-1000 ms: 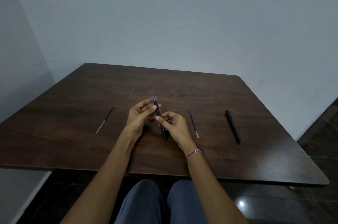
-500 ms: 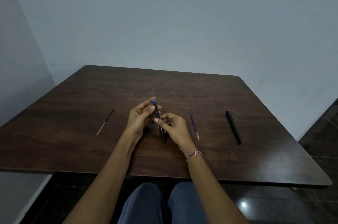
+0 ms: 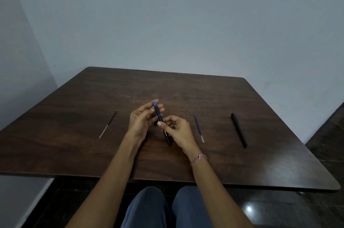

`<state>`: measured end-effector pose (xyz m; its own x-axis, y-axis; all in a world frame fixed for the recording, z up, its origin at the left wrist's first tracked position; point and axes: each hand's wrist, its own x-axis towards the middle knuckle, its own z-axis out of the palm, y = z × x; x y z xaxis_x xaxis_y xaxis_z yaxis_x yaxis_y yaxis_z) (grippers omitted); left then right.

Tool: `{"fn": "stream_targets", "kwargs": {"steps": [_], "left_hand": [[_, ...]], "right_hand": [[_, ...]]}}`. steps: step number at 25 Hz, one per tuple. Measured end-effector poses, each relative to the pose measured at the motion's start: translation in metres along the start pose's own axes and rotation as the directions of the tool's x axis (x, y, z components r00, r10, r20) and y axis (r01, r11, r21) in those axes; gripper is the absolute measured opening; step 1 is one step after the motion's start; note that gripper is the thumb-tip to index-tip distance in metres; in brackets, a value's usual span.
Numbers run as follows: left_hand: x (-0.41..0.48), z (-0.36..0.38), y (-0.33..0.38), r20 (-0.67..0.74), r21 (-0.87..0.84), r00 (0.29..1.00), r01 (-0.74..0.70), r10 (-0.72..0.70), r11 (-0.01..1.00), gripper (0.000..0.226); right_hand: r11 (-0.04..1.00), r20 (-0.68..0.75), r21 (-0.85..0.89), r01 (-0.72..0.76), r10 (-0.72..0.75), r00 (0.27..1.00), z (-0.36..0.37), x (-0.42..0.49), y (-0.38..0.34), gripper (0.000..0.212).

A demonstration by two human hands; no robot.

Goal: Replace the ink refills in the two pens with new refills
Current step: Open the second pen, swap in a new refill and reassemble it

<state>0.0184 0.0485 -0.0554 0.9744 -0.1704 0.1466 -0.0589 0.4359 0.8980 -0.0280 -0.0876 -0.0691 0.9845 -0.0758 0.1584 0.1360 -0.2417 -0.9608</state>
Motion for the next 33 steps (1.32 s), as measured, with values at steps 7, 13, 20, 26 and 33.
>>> {"fn": "stream_targets", "kwargs": {"steps": [7,13,20,26,33], "left_hand": [[0.000,-0.001,-0.002,-0.061,0.053,0.997,-0.050,0.053,0.997,0.029],[0.001,0.001,0.000,-0.080,0.030,0.997,-0.003,0.005,1.000,0.026],[0.000,-0.001,0.003,-0.129,-0.006,0.992,-0.006,0.005,1.000,0.019],[-0.001,-0.001,0.005,-0.174,-0.024,0.983,-0.054,0.049,0.998,0.018],[0.002,-0.011,0.008,-0.347,-0.119,0.934,-0.132,0.084,0.984,0.014]], "right_hand": [[1.000,0.008,-0.021,0.006,-0.006,1.000,0.000,0.000,-0.001,0.018],[1.000,0.015,0.009,0.003,-0.003,1.000,0.000,-0.003,-0.005,0.019],[0.998,0.030,-0.017,0.060,-0.060,0.998,-0.001,-0.006,-0.009,0.031],[0.995,0.028,-0.039,0.088,-0.087,0.996,0.001,-0.008,-0.013,0.025],[0.990,0.086,-0.109,0.086,-0.077,0.993,0.000,-0.008,-0.012,0.022]]}}
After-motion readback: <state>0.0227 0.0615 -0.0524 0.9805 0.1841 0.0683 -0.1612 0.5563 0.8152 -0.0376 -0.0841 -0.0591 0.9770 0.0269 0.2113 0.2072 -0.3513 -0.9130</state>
